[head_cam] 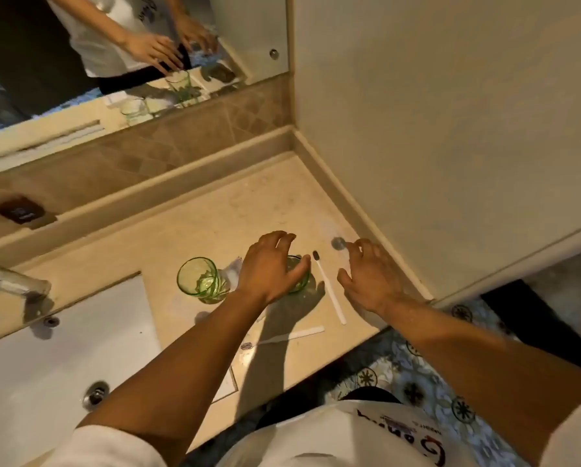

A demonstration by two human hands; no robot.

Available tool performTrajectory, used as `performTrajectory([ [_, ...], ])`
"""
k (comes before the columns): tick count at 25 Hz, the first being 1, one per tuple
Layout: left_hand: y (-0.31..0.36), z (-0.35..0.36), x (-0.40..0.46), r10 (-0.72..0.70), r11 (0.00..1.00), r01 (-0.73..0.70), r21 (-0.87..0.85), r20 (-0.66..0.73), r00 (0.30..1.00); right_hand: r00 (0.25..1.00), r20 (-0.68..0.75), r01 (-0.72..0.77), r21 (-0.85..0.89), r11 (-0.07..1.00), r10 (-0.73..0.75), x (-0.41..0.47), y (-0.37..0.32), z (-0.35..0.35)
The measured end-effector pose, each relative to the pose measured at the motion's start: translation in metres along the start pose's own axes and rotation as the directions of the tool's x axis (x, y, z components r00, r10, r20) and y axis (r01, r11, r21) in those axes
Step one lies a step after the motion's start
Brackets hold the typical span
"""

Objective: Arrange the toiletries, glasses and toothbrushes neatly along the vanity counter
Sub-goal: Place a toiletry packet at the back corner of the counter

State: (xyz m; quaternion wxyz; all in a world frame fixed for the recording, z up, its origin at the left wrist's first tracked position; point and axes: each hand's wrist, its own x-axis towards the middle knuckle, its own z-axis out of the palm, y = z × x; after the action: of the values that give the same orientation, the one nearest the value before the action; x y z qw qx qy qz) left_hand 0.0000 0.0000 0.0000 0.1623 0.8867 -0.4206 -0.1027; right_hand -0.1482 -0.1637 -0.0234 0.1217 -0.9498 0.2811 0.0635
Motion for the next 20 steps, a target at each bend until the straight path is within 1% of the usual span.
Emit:
performTrajectory([
  [1, 0.001, 0.002, 0.003, 0.041, 0.999, -0.041, -0.016, -0.008, 0.999, 0.999, 0.011, -0.030, -0.019, 0.999, 0.030, -0.004, 0.004, 0.003],
  [3, 0.004, 0.005, 0.010, 0.096, 0.995, -0.096, -0.026, 0.001, 0.995, 0.996, 0.007, -0.087, 0.008, 0.996, 0.087, -0.011, 0.012, 0.010],
  [6, 0.008, 0.005, 0.032, 0.189, 0.982, -0.191, 0.011, 0.102, 0.977, 0.985, 0.067, -0.160, 0.044, 0.986, 0.157, -0.023, 0.012, 0.014],
  [9, 0.013, 0.007, 0.062, 0.236, 0.970, -0.244, 0.006, 0.220, 0.947, 0.983, 0.064, -0.176, 0.102, 0.979, 0.170, -0.019, 0.007, 0.017],
  [11, 0.018, 0.013, 0.079, 0.222, 0.974, -0.227, -0.011, 0.258, 0.940, 0.980, 0.056, -0.196, 0.149, 0.969, 0.189, -0.007, 0.008, 0.023],
  [12, 0.019, 0.016, 0.087, 0.204, 0.978, -0.206, -0.024, 0.275, 0.940, 0.979, 0.062, -0.199, 0.137, 0.970, 0.192, -0.001, 0.009, 0.025],
  [17, 0.007, 0.042, 0.131, 0.084, 0.996, -0.067, -0.062, 0.326, 0.942, 0.978, 0.125, -0.161, -0.073, 0.984, 0.169, 0.056, 0.009, 0.026],
  [20, 0.000, 0.060, 0.154, 0.044, 0.998, -0.025, -0.057, 0.365, 0.930, 0.989, 0.123, -0.065, -0.177, 0.982, 0.087, 0.090, 0.010, 0.034],
])
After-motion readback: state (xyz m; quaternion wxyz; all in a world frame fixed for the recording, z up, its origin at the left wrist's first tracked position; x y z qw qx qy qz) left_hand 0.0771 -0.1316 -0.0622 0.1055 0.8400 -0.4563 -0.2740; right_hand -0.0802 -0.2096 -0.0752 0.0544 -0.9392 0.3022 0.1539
